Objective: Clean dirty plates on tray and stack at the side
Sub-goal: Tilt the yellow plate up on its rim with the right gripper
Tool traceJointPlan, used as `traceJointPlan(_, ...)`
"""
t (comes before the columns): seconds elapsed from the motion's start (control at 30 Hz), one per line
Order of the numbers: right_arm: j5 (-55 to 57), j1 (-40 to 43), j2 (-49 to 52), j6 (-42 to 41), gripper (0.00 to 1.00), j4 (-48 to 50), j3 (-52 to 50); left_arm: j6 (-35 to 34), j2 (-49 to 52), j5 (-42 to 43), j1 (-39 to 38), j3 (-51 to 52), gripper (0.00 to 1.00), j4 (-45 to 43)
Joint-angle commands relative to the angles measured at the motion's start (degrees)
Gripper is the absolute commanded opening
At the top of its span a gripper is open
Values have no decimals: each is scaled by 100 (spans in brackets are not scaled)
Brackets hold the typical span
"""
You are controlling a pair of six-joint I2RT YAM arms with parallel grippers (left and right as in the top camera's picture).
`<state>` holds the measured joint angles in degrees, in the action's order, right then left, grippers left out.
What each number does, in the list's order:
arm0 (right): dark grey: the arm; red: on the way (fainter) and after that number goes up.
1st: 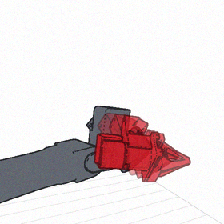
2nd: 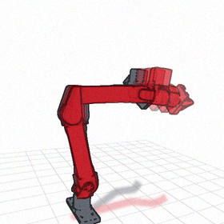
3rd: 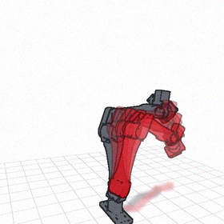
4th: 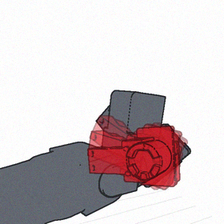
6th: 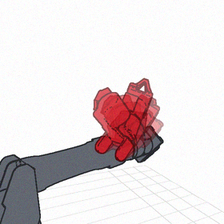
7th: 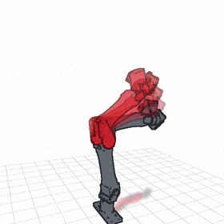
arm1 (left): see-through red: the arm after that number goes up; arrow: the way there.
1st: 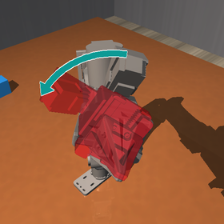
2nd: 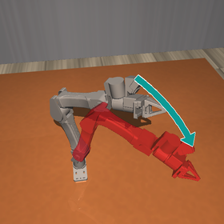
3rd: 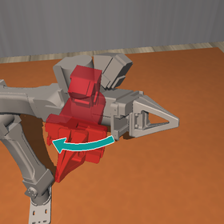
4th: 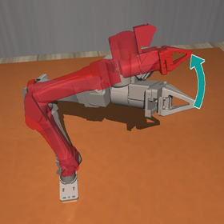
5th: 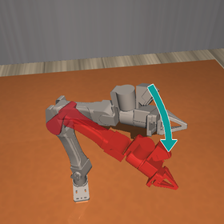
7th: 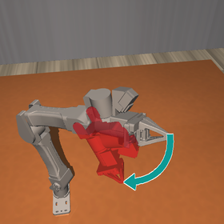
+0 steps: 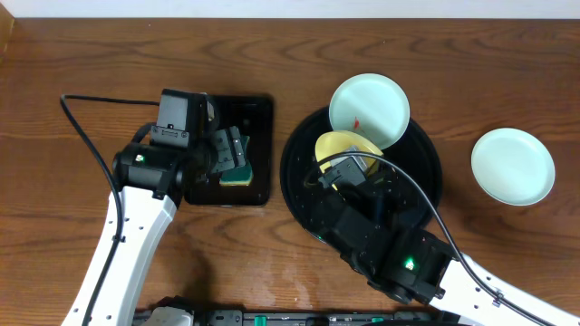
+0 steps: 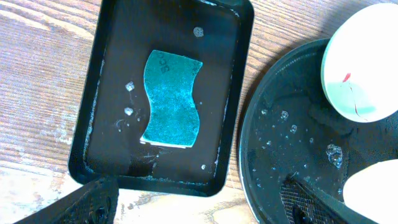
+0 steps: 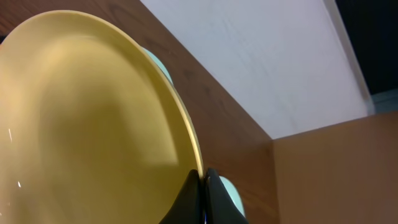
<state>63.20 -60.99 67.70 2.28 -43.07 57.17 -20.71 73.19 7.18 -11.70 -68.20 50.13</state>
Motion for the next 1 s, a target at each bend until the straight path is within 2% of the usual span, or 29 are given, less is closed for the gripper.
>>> traceJointPlan(0.0,345,-81,-68,168,1,-4,125,55,-22,-11,17,-131,84,17)
traceJointPlan(0.4,343,-94,-68,466,1,-2,125,55,-22,-11,17,-131,84,17)
traceJointPlan(0.97,345,-94,-68,468,1,-2,125,55,-22,-11,17,-131,84,17)
